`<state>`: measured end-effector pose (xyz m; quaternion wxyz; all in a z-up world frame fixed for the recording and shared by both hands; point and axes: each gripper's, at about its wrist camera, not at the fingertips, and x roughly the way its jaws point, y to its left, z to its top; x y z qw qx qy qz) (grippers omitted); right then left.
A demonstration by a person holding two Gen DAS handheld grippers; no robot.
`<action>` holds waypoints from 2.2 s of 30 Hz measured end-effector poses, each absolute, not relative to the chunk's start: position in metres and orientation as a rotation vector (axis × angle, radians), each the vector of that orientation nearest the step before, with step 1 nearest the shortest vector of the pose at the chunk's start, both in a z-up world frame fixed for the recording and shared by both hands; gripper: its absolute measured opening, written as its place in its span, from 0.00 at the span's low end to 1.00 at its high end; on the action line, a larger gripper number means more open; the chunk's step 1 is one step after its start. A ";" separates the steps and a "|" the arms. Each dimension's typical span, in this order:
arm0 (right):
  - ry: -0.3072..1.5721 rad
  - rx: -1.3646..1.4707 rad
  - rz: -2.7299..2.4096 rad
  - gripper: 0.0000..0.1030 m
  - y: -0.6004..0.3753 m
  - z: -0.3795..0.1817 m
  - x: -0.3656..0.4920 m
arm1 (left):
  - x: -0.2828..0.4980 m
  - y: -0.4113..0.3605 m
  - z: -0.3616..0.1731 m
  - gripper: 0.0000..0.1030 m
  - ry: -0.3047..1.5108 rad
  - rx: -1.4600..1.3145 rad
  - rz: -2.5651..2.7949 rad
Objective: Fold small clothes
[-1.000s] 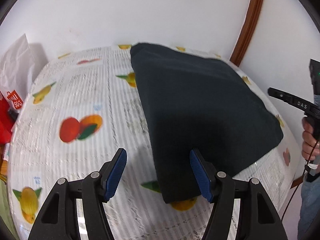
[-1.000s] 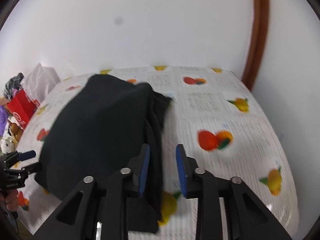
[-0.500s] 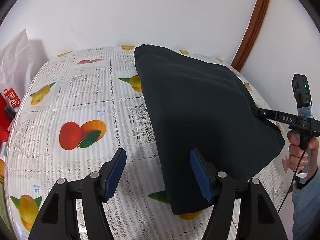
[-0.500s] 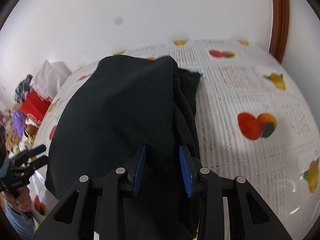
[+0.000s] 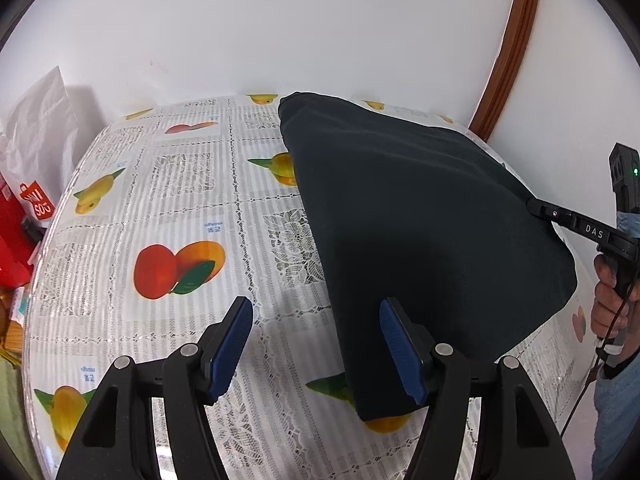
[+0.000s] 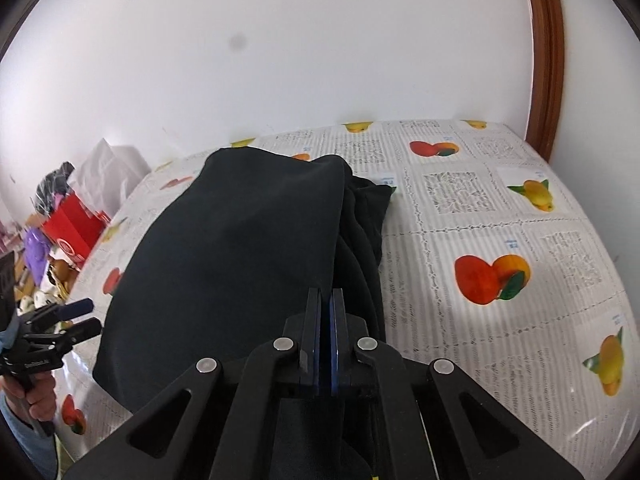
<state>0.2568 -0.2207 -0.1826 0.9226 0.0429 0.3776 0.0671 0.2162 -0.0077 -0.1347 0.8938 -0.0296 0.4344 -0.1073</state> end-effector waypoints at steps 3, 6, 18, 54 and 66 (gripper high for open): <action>0.792 0.063 0.124 0.04 -0.219 -0.179 0.256 | 0.216 -0.006 -0.131 0.62 0.894 -0.051 -0.208; 0.784 0.028 0.120 0.04 -0.217 -0.168 0.260 | 0.221 0.000 -0.125 0.62 0.883 -0.056 -0.193; 0.822 0.015 0.120 0.39 -0.199 -0.141 0.345 | 0.268 -0.005 -0.111 0.64 0.881 -0.052 -0.234; 0.859 0.108 0.151 0.33 -0.247 -0.161 0.303 | 0.265 -0.026 -0.124 0.65 0.915 -0.026 -0.320; 0.820 0.126 0.214 0.03 -0.234 -0.196 0.268 | 0.245 -0.032 -0.130 0.65 0.939 -0.038 -0.285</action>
